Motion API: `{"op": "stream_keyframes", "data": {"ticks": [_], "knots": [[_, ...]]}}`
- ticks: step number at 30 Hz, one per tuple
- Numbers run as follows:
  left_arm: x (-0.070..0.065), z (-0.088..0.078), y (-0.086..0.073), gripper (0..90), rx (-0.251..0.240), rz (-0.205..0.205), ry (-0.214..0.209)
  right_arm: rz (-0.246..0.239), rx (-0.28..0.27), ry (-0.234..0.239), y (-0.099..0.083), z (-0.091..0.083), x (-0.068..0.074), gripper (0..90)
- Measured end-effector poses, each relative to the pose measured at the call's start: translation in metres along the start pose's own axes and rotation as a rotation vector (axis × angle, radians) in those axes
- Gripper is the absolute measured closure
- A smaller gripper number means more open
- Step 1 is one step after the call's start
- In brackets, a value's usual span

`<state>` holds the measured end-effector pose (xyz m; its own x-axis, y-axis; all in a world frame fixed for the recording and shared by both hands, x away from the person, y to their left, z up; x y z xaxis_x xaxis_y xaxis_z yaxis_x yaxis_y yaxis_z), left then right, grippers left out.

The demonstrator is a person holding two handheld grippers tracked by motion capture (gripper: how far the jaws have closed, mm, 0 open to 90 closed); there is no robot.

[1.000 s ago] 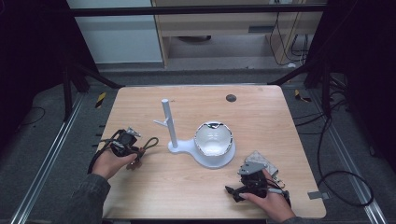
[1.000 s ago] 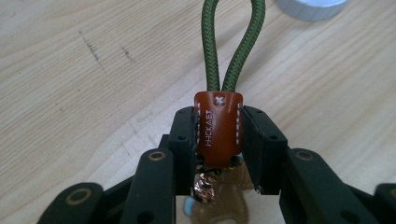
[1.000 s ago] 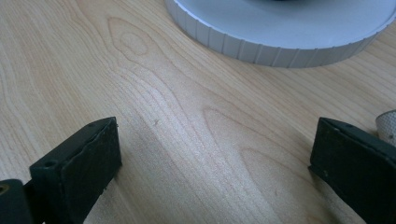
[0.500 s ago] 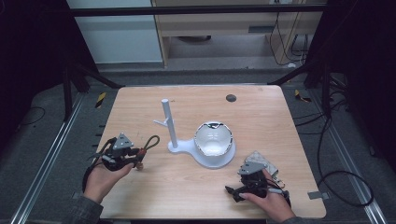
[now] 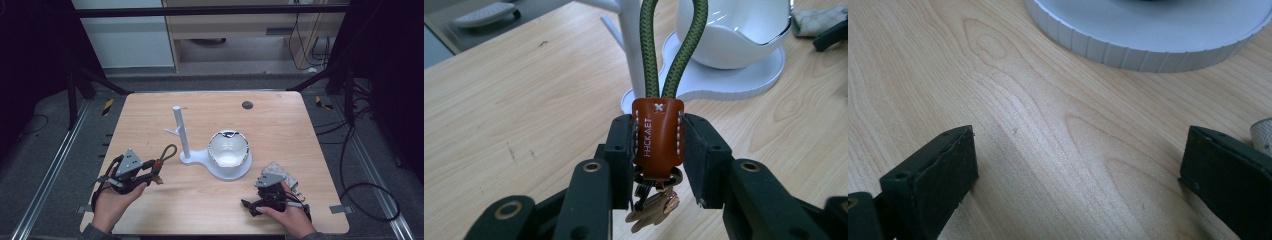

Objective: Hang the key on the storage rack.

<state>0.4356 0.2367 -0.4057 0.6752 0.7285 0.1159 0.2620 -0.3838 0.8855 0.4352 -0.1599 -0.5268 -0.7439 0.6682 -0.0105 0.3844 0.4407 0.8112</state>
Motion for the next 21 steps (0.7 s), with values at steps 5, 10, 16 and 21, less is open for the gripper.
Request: {"op": "stream_keyframes", "data": {"ticks": [5, 10, 16, 21], "knots": [[-0.005, -0.003, 0.003, 65.5, -0.026, 0.000, 0.001, 0.000, 0.000, 0.000, 0.000, 0.000, 0.000, 1.8], [-0.006, -0.005, 0.006, 65.6, -0.051, -0.010, 0.004, 0.000, 0.000, 0.000, 0.000, 0.000, 0.000, 1.8], [-0.010, -0.006, 0.010, 65.6, -0.074, -0.010, 0.005, 0.000, 0.000, 0.000, 0.000, 0.000, 0.000, 1.8], [-0.013, -0.007, 0.013, 65.5, -0.090, -0.009, 0.001, 0.000, 0.000, 0.000, 0.000, 0.000, 0.000, 1.8]]}}
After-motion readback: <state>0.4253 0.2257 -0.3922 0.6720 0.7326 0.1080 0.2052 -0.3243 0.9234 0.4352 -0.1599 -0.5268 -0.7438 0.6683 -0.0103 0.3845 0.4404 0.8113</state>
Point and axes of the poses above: each handheld gripper's, and its own axes: z roughly forward along the jaws, y roughly out of its top, x roughly to its left, the point moved 2 cm from there along z, roughly forward along the jaws, and after that the axes turned 8 degrees about -x, right-handed, at the moved point
